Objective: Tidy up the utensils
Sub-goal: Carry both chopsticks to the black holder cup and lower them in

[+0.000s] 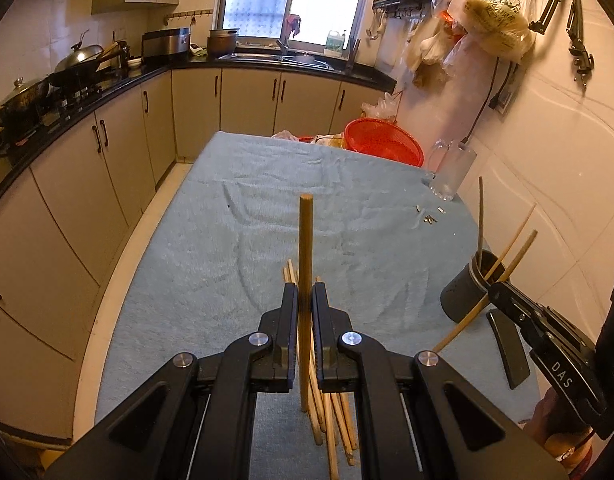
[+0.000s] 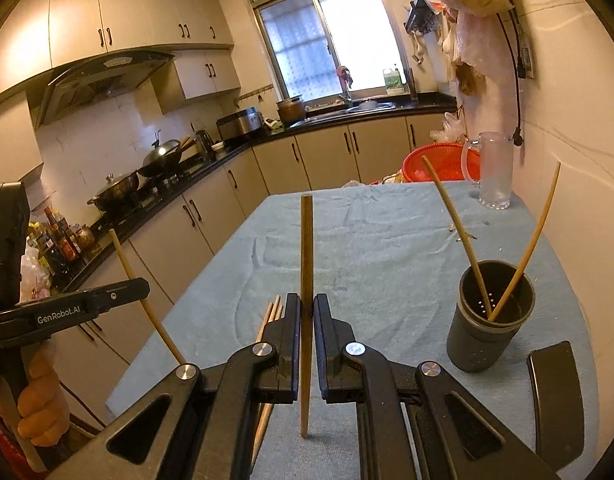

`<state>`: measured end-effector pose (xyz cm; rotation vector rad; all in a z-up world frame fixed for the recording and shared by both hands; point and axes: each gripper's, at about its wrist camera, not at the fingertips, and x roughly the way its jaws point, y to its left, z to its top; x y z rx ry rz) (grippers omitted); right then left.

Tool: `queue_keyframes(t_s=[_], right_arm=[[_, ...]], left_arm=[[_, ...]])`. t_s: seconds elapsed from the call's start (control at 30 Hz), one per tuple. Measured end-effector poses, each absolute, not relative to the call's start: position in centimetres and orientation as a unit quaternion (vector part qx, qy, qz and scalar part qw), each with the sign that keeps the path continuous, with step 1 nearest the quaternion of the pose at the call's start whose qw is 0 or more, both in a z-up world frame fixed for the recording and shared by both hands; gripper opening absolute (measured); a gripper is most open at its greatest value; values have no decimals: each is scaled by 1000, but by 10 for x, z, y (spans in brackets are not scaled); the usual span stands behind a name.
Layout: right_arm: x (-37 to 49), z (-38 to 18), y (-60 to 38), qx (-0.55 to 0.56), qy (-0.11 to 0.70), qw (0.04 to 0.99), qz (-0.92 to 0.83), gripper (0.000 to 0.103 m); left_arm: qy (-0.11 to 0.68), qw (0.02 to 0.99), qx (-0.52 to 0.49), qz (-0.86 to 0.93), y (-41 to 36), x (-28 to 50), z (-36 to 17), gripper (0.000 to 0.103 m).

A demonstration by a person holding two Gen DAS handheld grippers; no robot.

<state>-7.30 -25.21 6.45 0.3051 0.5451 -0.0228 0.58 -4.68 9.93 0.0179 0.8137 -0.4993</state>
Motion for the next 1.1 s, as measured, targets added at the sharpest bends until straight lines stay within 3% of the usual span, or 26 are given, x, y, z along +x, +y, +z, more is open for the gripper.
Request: queue_keyframes(t_s=[1.1], right_arm=[[-118, 95, -295, 185, 216, 958, -36, 7]], left_arm=[[372, 885, 24, -279, -85, -12, 128, 6]])
